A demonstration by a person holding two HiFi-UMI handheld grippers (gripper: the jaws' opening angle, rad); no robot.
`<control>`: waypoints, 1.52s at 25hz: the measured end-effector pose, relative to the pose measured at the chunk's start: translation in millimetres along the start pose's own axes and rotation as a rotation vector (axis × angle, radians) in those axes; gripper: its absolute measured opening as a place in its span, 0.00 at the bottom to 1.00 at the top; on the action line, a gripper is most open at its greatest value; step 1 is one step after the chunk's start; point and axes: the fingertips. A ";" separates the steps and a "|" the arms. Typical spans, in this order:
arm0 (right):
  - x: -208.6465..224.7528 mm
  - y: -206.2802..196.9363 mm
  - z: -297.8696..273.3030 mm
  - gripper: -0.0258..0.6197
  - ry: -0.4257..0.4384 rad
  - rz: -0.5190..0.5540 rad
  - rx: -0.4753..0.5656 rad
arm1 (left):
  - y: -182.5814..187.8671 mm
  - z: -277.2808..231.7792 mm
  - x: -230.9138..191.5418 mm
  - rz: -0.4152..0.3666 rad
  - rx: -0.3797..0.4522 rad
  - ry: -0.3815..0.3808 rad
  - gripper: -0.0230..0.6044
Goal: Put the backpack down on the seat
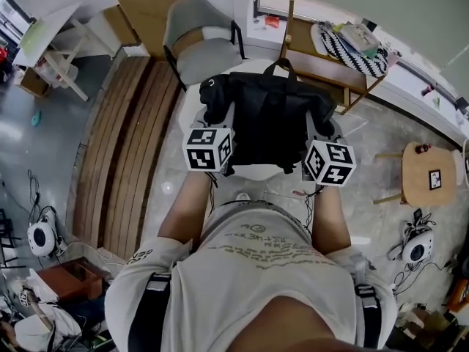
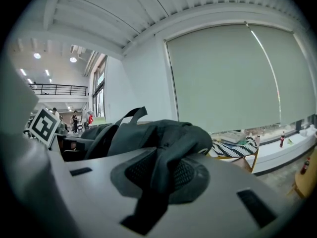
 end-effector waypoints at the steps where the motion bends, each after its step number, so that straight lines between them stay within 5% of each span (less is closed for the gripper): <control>1: -1.6 -2.1 -6.8 0.15 0.004 -0.001 -0.009 | -1.3 -3.5 -5.7 0.005 -0.007 -0.002 0.15; 17: 46.4 -70.4 -148.0 0.15 0.164 -0.013 -0.255 | -69.3 -116.5 -66.1 0.194 -0.200 0.102 0.15; 28: 89.7 -187.2 -266.8 0.15 0.232 -0.100 -0.469 | -172.3 -222.3 -119.3 0.299 -0.369 0.174 0.16; 38: 108.8 -314.1 -369.7 0.15 0.170 -0.199 -0.598 | -286.7 -318.6 -189.1 0.321 -0.488 0.157 0.16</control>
Point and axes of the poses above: the fingertips, and each gripper's own axes: z backward along the fingers, x to its right, y out of its top, and after that the axes turned 2 degrees about y, right-handed
